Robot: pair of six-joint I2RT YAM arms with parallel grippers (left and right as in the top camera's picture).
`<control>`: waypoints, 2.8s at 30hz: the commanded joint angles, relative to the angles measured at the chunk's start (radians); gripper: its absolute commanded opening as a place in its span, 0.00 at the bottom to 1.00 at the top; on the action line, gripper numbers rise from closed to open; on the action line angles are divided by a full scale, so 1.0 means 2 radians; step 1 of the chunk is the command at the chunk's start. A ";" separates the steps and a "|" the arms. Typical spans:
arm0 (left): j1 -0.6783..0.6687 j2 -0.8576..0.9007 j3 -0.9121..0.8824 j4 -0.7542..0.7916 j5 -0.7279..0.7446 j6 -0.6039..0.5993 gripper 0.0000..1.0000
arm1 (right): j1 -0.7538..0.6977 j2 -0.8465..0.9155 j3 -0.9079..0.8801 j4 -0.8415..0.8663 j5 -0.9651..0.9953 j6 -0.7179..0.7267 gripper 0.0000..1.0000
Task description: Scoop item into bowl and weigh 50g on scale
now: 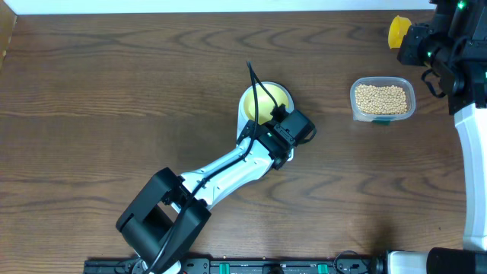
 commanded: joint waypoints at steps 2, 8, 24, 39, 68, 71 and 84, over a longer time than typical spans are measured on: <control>0.010 0.022 -0.003 0.003 -0.011 0.003 0.83 | 0.002 0.000 0.001 0.002 -0.003 -0.007 0.01; 0.010 0.022 -0.003 0.006 -0.011 0.003 0.83 | 0.002 0.000 0.001 0.002 -0.003 -0.007 0.01; 0.010 0.023 -0.003 0.009 -0.011 0.005 0.83 | 0.002 0.000 0.001 -0.004 -0.003 -0.007 0.01; 0.010 0.023 -0.003 0.011 -0.019 0.007 0.83 | 0.002 0.000 0.001 -0.006 -0.003 -0.007 0.01; 0.010 0.023 -0.018 0.030 -0.019 0.007 0.83 | 0.002 0.000 0.001 -0.008 -0.003 -0.011 0.01; 0.010 0.023 -0.018 0.030 -0.019 0.007 0.83 | 0.002 0.000 0.001 -0.010 -0.003 -0.011 0.01; 0.010 0.023 -0.019 0.031 -0.027 0.007 0.83 | 0.002 0.000 0.001 -0.012 -0.003 -0.011 0.01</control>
